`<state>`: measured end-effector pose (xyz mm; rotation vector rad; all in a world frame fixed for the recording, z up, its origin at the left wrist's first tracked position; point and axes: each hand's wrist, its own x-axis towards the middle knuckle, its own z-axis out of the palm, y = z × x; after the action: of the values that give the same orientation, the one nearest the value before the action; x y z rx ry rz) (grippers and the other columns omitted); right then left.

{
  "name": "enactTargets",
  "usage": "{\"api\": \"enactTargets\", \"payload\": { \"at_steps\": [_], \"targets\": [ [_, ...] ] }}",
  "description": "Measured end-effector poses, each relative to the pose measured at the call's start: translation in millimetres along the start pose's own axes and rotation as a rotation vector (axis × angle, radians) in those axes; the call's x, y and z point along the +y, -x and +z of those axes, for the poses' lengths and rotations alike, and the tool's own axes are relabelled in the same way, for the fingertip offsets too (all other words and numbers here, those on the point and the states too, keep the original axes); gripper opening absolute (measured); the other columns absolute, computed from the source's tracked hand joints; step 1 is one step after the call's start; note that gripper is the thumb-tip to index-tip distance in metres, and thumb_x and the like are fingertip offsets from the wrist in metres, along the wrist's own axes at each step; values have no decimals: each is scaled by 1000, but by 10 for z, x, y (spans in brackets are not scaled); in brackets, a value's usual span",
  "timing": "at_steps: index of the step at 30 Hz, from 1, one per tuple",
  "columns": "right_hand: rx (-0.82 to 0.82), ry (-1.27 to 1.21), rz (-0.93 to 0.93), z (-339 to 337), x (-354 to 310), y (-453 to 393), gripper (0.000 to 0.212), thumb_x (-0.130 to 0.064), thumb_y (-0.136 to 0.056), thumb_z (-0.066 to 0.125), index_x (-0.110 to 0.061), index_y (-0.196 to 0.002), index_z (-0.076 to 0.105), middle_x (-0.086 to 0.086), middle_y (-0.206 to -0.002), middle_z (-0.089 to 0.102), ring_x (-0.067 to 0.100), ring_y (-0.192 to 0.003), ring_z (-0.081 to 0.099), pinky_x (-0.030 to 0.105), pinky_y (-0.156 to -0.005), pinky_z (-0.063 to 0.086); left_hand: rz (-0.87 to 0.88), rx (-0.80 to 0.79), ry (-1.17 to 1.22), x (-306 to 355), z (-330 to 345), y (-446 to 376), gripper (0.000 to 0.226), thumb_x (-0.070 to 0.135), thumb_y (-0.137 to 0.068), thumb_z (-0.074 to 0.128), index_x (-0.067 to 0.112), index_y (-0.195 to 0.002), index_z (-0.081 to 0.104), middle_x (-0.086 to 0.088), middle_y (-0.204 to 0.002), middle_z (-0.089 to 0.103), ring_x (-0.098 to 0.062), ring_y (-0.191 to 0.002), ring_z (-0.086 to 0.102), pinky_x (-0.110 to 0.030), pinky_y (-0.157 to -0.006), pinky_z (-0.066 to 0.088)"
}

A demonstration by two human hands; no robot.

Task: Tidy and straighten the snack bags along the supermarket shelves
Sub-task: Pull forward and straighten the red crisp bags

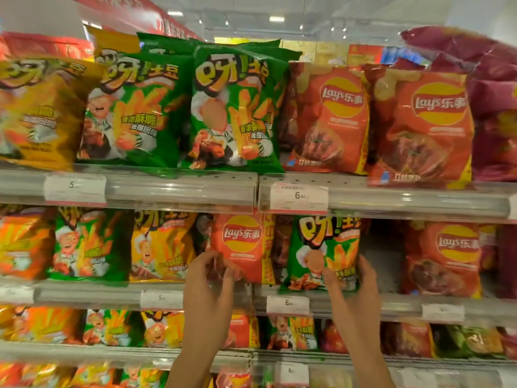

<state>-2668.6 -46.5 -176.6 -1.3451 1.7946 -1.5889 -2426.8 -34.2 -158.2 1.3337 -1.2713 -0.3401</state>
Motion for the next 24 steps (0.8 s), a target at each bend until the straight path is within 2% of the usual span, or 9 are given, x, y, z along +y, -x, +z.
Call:
{"api": "enactTargets", "payload": {
  "at_steps": [3,6,10,12,15,16,18,20,24],
  "targets": [
    [-31,-28,-29,-82,-59,-77,89,-64,-76,71,-25,-149,39,-13,-139,54,8,-127,51,33,-106,43,-50,-76,-4,-31,53,-99,58,50,-89,58,24,-139,44,14,-125,49,-2,-112,49,-25,-93,42],
    [-143,-56,-17,-146,-141,-209,96,-63,-68,77,-31,-148,35,-35,-119,52,-16,-104,55,14,-88,44,-99,-135,-1,-42,106,-257,78,57,-81,66,21,-145,40,10,-130,49,-7,-117,49,-29,-97,43],
    [-291,-59,58,-125,-228,-393,99,-66,-50,86,-43,-132,37,-30,-109,63,-18,-94,61,7,-68,46,-193,-267,86,-47,146,-466,92,54,-65,77,25,-141,34,8,-125,54,-8,-107,56,-18,-84,45],
    [-312,-54,73,-114,-197,-482,89,-67,-43,89,-50,-116,41,-34,-99,67,-23,-91,59,3,-63,46,-228,-290,81,-90,179,-549,93,52,-59,80,26,-137,35,4,-123,57,-13,-105,58,-24,-85,49],
    [-333,-78,75,-83,-121,-560,99,-74,-36,90,-52,-120,44,-38,-103,68,-16,-97,63,13,-78,49,-285,-280,64,-156,213,-644,95,50,-53,83,20,-131,39,-2,-121,59,-22,-108,61,-42,-91,55],
    [-349,-93,79,-65,-97,-581,106,-74,-35,91,-50,-127,45,-32,-108,70,-10,-102,65,21,-87,52,-300,-277,67,-162,213,-665,93,49,-52,84,20,-128,38,-1,-118,60,-22,-106,62,-42,-89,56],
    [-377,-112,87,-42,-74,-610,113,-72,-36,93,-42,-134,48,-23,-115,72,0,-109,67,33,-96,54,-314,-275,90,-165,209,-687,86,45,-53,87,22,-121,39,7,-108,61,-14,-98,63,-28,-74,57],
    [-385,-98,87,-46,-79,-626,106,-73,-36,92,-44,-129,51,-25,-110,73,-5,-101,69,30,-92,57,-322,-273,128,-161,210,-703,83,39,-54,89,22,-119,42,12,-104,61,-4,-92,62,-15,-59,52],
    [-328,-95,63,-110,-107,-645,95,-78,-35,89,-47,-117,53,-32,-104,71,-11,-94,67,22,-82,55,-334,-261,209,-137,218,-694,85,39,-50,91,22,-121,49,5,-105,66,-8,-90,65,-16,-52,54]
  ]
}}
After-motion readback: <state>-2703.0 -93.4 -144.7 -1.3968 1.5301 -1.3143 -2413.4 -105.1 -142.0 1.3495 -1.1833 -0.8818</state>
